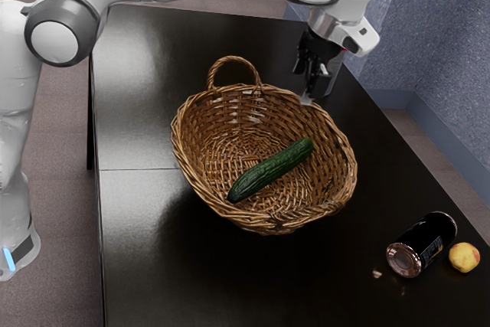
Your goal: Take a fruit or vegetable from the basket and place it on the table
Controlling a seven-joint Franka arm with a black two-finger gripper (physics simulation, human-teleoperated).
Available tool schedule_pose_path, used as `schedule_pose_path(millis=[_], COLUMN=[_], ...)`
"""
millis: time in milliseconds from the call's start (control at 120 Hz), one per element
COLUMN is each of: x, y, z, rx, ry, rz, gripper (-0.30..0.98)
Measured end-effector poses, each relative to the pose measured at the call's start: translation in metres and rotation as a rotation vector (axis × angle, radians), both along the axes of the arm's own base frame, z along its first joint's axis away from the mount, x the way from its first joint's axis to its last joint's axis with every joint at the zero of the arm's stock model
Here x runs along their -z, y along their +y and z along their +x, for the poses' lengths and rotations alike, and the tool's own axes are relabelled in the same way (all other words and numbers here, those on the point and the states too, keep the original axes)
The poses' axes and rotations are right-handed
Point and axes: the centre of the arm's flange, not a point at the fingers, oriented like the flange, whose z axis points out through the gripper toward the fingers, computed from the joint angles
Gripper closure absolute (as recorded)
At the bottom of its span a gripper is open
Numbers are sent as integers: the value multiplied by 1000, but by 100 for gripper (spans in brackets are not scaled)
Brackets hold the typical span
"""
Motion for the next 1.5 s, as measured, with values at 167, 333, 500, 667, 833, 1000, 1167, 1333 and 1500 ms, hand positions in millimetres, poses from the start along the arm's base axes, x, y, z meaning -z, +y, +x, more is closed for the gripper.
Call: schedule_pose_path(millis=[167, 333, 500, 667, 833, 1000, 1167, 1333, 1500], x=[8, 38, 79, 90, 99, 112, 118, 122, 123], y=[-7, -7, -21, -33, -41, -44, -52, -66, -68], z=[4, 13, 19, 7, -10, -13, -26, -39, -38], rx=[11, -8, -114, -251, -391, -506, -598, -664, -726], ry=[-4, 37, 59, 41, 11, -6, -13, -17, -29], rz=[-13, -56, -126, -183, -221, -216, -211, -202, -193], gripper=[0, 0, 0, 0, 0, 0, 0, 0, 0])
